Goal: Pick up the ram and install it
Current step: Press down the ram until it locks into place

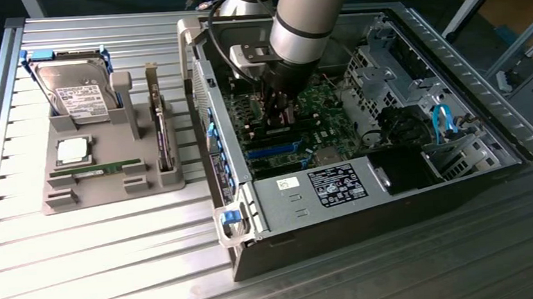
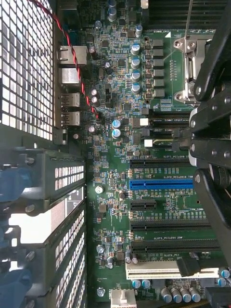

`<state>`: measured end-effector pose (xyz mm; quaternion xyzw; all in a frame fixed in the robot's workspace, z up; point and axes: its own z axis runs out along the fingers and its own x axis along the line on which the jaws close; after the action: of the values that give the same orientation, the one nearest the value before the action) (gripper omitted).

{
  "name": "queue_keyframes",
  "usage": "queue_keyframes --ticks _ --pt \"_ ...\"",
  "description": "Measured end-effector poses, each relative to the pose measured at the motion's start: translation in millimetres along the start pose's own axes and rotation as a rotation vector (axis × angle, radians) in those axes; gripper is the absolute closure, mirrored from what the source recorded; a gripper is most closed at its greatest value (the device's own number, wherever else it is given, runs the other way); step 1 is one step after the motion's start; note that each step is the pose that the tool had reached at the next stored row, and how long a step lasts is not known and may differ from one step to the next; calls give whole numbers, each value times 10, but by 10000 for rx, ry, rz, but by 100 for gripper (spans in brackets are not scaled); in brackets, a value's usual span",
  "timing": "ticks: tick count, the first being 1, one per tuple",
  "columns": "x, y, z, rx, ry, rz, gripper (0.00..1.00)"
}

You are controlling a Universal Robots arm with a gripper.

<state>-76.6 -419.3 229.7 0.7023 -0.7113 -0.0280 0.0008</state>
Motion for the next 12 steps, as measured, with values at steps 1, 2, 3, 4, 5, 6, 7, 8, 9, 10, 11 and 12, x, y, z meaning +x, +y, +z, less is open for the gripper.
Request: queue_keyframes --ticks 1,2,3,4,5,6,7,8,9,10,11,12 --pt "0 0 1 0 -1 0 90" --pt "0 0 1 1 -2 -1 90" --pt "0 0 1 1 -2 0 90" --pt "0 0 2 1 -2 0 90" --pt "0 0 2 1 -2 -1 90" --pt "0 0 1 1 -1 0 90" --pt "0 0 1 1 -1 -1 90" --pt "0 0 2 1 -2 -1 90" --pt "0 0 1 1 -1 -1 90" --pt "0 0 1 1 -1 -1 90" --pt "0 0 2 0 0 0 90" --pt "0 0 2 0 0 0 90"
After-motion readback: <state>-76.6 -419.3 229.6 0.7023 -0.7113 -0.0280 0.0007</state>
